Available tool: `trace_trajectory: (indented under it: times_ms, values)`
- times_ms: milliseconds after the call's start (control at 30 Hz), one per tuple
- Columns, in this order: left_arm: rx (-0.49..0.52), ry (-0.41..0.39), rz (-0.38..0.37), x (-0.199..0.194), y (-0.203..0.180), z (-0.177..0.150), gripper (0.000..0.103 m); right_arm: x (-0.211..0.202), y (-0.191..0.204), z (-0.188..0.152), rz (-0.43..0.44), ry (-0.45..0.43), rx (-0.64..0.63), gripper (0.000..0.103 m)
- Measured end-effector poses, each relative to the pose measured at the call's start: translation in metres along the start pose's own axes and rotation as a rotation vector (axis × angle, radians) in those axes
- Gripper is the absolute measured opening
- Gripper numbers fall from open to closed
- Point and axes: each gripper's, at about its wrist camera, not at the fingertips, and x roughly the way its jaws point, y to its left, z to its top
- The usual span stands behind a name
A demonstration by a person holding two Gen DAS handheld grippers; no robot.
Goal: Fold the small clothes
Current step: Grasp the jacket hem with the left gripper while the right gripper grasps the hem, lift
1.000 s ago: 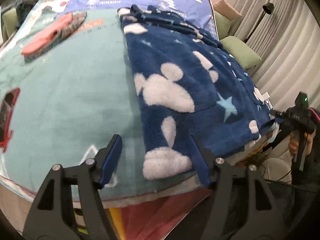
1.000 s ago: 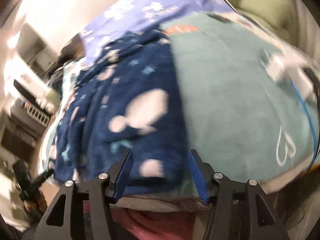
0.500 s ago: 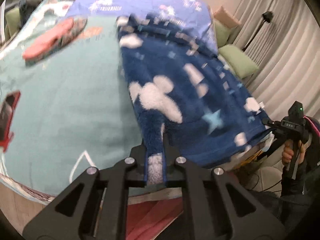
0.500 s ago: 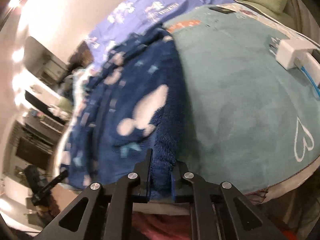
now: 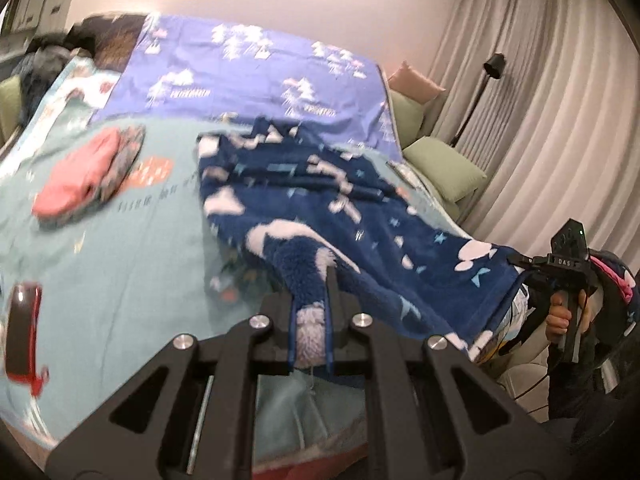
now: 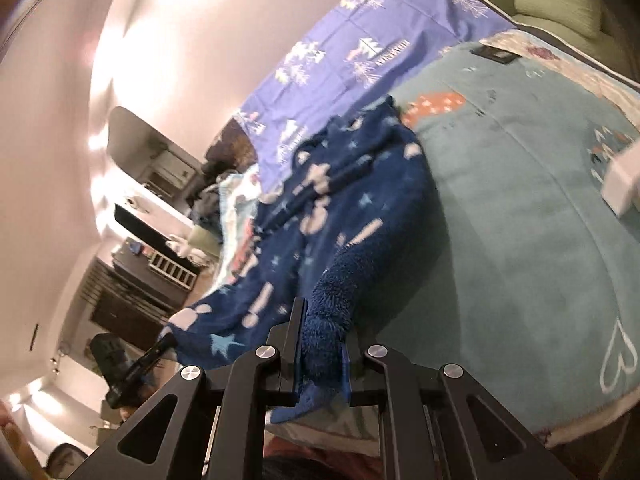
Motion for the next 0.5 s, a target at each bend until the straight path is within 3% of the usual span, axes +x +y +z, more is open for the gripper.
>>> trace_trajectory:
  times_ms: [233,500]
  values:
    - [0.033,-0.107,0.015,0.000,-0.005,0.049,0.012,0.001,0.033,0.052,0.026,-0.098,-0.090,0.012]
    - [0.047,-0.225,0.104,0.016,0.014,0.109,0.012,0.022,0.054,0.129,0.058,-0.210,-0.129,0.013]
